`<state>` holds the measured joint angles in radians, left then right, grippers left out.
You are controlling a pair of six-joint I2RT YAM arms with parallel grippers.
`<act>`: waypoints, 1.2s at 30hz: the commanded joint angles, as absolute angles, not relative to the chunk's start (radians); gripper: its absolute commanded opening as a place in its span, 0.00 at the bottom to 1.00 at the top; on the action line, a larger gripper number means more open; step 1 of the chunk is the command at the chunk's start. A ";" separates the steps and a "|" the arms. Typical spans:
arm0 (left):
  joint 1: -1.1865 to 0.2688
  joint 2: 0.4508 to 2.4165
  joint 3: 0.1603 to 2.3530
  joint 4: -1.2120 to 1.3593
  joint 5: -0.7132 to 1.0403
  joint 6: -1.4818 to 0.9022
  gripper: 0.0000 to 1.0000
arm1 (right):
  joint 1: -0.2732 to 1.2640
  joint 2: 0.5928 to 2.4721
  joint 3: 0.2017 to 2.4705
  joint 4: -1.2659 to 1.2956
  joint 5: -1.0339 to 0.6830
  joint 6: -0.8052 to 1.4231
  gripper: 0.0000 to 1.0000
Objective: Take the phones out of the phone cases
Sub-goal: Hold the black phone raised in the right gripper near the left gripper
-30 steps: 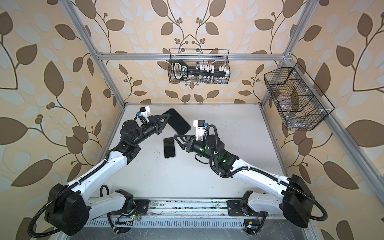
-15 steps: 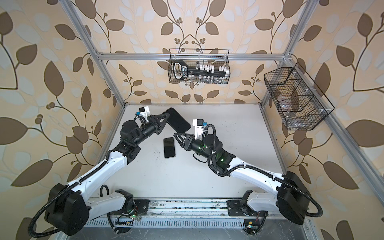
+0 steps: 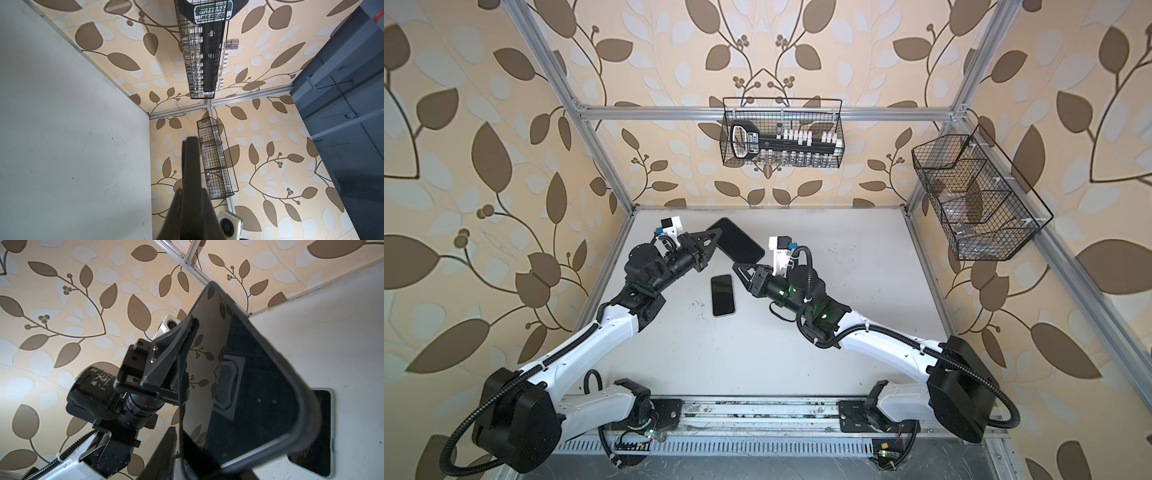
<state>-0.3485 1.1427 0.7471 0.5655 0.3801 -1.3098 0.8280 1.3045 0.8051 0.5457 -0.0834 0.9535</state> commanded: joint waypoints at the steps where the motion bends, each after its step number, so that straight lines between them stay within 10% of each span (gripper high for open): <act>1: -0.371 1.107 0.741 0.620 0.419 -1.300 0.00 | 0.816 1.312 0.860 0.634 -0.083 0.944 0.31; 36: -0.373 1.136 0.796 0.545 0.407 -1.391 0.00 | 0.924 1.247 0.928 0.253 0.074 0.403 0.22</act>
<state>-0.3546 1.1404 0.7513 0.5663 0.3866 -1.4475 0.8986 1.2560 0.8940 0.3485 0.0322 0.5850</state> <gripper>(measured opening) 0.120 0.219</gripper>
